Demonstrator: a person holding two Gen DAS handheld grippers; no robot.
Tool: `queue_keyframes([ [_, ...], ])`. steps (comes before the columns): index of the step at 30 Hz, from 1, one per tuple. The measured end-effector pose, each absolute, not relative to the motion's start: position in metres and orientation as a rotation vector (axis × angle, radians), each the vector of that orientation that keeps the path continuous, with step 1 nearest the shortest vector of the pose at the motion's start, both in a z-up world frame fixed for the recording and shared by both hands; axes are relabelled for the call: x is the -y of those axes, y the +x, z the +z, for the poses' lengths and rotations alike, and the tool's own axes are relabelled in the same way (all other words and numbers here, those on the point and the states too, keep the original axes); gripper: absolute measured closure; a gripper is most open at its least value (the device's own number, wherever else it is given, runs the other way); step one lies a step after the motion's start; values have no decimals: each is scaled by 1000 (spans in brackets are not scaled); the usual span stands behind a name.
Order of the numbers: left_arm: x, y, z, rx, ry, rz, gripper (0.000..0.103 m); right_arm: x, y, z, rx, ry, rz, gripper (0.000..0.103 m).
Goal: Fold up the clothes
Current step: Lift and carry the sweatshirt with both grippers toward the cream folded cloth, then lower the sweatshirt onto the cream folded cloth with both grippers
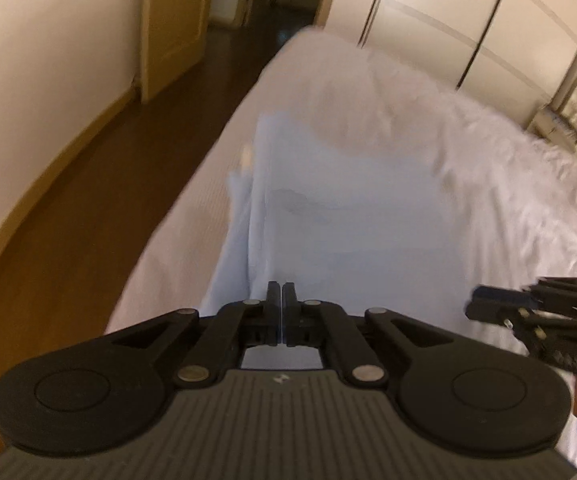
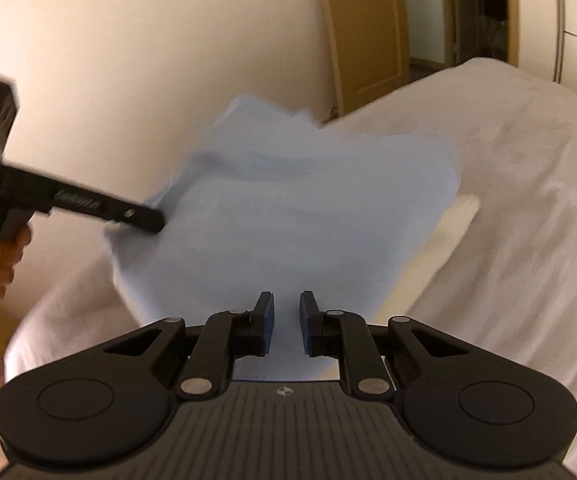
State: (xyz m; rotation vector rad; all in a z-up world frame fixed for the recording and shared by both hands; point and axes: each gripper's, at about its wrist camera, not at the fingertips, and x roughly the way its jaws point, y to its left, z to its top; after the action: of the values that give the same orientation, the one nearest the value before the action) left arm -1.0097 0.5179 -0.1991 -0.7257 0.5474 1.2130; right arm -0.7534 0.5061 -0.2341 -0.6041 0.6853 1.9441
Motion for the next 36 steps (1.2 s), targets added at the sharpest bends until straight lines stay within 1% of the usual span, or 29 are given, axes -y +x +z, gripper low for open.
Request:
queue_keyframes([
  [2, -533, -1006, -184, -505, -688, 1211, 103, -520, -742, -221, -669, -535, 1930, 85],
  [4, -556, -1000, -184, -492, -665, 1215, 103, -542, -732, -216, -659, -491, 1896, 85],
  [7, -592, -1001, -207, -477, -728, 1231, 103, -582, -719, -221, -685, -421, 1841, 82],
  [11, -636, -1010, -243, -444, -840, 1243, 103, -635, -708, -246, -794, -403, 1800, 82],
  [14, -649, -1027, -276, -396, -938, 1237, 100, -664, -704, -279, -881, -459, 1788, 85],
  [18, -651, -1038, -286, -361, -945, 1231, 100, -673, -699, -295, -970, -441, 1771, 85],
  [21, -643, -1041, -274, -344, -932, 1236, 101, -671, -697, -289, -974, -412, 1768, 84],
  [23, -625, -1041, -255, -337, -906, 1246, 103, -657, -696, -276, -951, -397, 1765, 76],
  [26, -594, -1034, -227, -365, -836, 1265, 103, -627, -694, -254, -909, -392, 1788, 69],
  [30, -552, -1022, -210, -395, -801, 1243, 103, -579, -699, -240, -906, -398, 1824, 69],
  [33, -526, -1019, -217, -421, -813, 1230, 103, -540, -713, -236, -893, -433, 1847, 69],
  [36, -507, -1020, -236, -469, -837, 1247, 103, -508, -729, -238, -868, -475, 1872, 70],
])
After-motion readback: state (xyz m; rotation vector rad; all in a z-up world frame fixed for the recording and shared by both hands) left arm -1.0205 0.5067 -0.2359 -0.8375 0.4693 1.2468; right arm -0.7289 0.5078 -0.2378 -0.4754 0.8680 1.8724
